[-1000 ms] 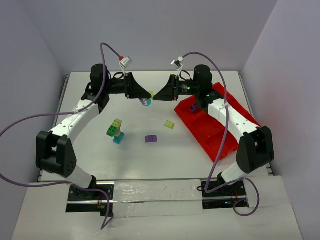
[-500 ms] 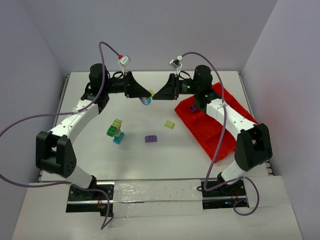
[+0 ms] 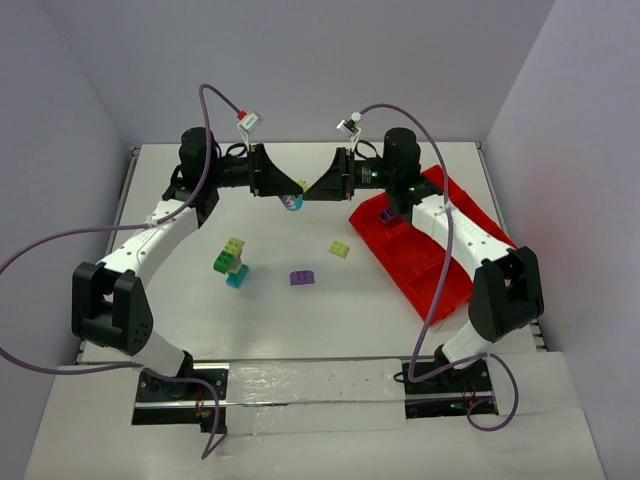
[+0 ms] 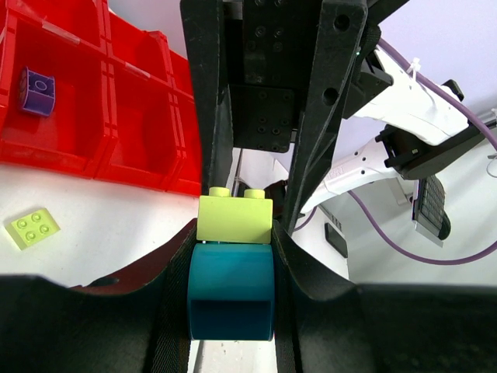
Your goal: Sort the legos into containers by color
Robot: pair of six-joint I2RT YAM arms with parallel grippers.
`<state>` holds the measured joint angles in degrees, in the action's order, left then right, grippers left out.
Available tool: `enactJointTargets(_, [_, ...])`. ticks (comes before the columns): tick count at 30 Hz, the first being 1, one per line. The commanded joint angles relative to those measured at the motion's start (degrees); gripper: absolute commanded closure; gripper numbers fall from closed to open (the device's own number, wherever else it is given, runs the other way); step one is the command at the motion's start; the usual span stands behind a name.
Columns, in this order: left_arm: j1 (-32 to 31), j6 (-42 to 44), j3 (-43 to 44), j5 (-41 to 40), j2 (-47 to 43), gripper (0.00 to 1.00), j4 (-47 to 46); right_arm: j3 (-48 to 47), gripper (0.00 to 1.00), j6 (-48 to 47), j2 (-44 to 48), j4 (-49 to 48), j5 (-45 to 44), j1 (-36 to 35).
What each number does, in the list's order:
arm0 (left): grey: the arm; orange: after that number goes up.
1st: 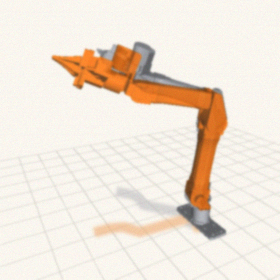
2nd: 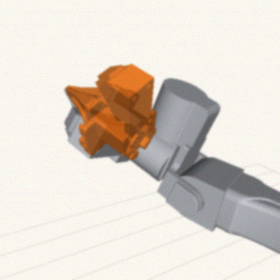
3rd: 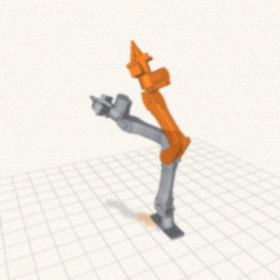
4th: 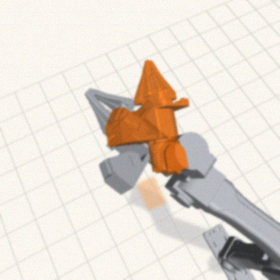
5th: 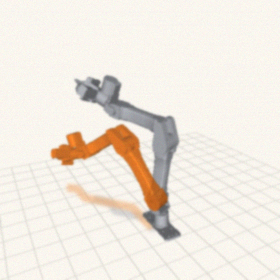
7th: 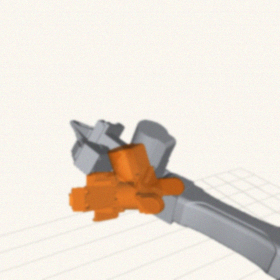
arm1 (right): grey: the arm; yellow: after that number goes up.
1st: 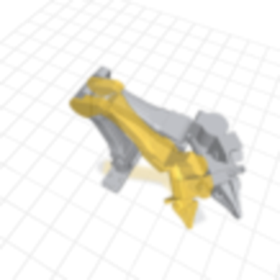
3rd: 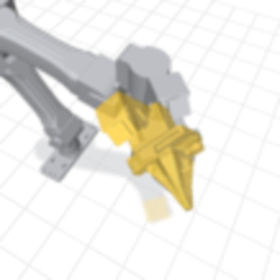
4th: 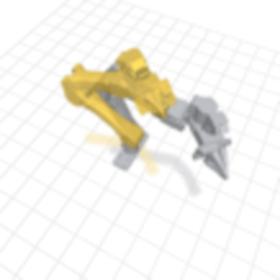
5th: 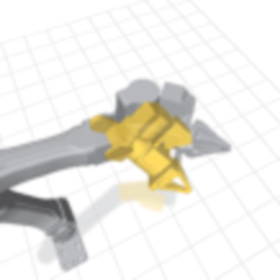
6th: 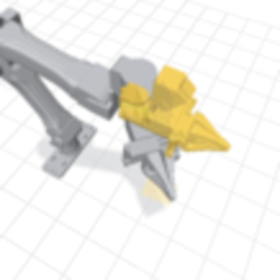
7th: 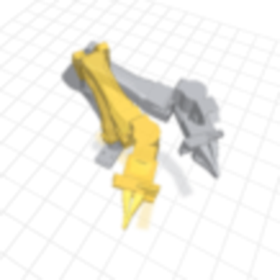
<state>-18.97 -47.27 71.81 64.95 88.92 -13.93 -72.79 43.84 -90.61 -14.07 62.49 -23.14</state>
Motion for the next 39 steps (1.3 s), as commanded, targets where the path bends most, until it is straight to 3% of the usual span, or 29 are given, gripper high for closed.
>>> enactJointTargets(1, [-1.2, 1.0, 1.0, 2.7, -1.9, 1.0, -0.3, -3.9, 0.47, -6.4, 0.0, 5.0, -4.3, -0.3])
enactJointTargets(13, [-1.2, 0.5, 0.7, 3.0, -1.9, 1.0, -1.0, -1.9, 0.45, -0.4, -0.1, -2.8, -2.4, 0.6])
enactJointTargets(18, [-1.2, 0.4, 0.3, 3.1, -1.9, 1.0, -1.1, 0.4, 0.45, 6.6, -0.4, -14.2, 0.0, 0.8])
enactJointTargets(27, [-1.2, 0.3, 0.4, 3.1, -1.7, 1.0, -1.2, 0.7, 0.58, 10.3, -1.1, -17.9, 1.3, 0.9])
enactJointTargets(33, [-1.1, 1.4, 1.3, 2.9, -1.6, 1.0, 0.4, 2.5, 0.54, 9.7, -0.8, -17.3, 1.2, 1.2])
enactJointTargets(39, [-0.8, 1.6, 1.8, 2.6, -1.4, 1.0, 0.6, 3.9, 0.45, 7.1, 0.1, -14.3, 1.3, 1.7])
